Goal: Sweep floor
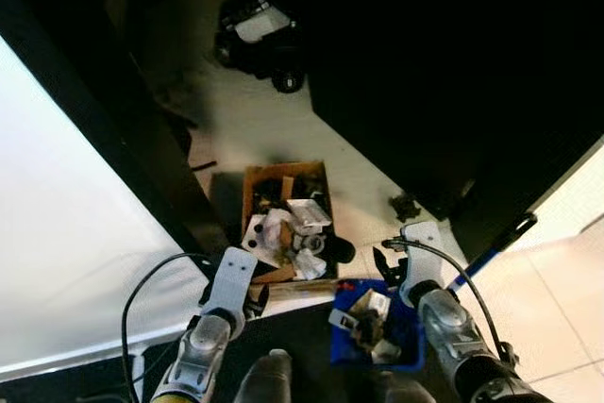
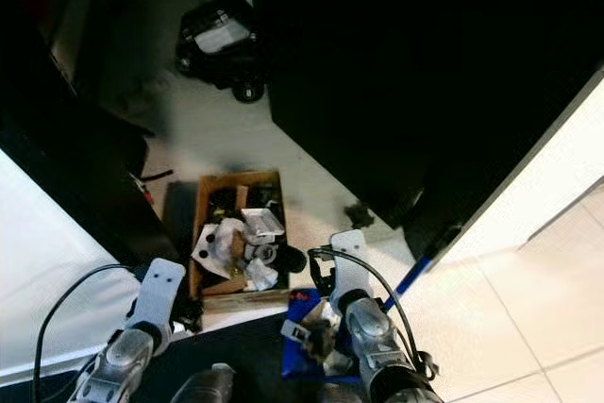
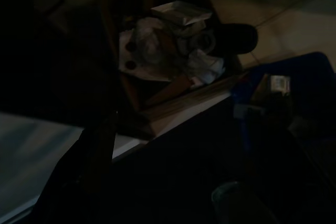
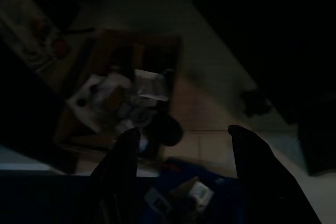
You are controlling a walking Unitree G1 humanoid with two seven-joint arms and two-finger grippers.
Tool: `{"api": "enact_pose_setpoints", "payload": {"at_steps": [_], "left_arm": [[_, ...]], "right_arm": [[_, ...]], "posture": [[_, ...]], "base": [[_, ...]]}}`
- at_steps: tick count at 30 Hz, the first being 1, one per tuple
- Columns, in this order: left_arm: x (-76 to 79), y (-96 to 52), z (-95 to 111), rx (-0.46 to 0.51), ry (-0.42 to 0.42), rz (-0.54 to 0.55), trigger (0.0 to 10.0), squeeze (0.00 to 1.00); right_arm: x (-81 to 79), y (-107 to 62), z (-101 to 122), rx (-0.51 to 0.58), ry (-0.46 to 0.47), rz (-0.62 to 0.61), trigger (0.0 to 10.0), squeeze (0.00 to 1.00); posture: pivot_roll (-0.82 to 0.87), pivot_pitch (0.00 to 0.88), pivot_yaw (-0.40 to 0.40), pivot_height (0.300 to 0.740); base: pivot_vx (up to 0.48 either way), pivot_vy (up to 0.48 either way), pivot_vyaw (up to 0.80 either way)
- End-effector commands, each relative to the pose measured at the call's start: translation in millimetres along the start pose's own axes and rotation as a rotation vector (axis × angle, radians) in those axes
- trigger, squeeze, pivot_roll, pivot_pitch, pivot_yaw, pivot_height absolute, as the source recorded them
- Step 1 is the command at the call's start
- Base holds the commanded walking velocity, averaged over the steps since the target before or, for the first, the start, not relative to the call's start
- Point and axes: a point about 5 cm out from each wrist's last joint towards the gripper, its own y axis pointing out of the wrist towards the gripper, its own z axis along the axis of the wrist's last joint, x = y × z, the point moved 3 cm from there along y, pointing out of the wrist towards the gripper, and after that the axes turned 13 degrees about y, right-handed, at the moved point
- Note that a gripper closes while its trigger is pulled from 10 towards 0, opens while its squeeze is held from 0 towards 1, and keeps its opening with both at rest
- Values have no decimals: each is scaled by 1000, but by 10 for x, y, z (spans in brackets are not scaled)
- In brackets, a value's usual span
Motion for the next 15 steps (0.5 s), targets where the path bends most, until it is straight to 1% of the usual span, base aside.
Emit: {"api": "enact_pose_setpoints", "payload": {"at_steps": [1,15], "left_arm": [[18,-19,-79,-28,-1,-1,10000,0],[28,-7,-89,-31,3,-5,10000,0]], "right_arm": [[-44,9,-13,-1,16,13,10000,0],[-43,14,-13,-2,18,16,10000,0]], "posture": [[11,86,6,740],[8,89,7,740]], "base": [[0,0,0],[0,0,0]]}}
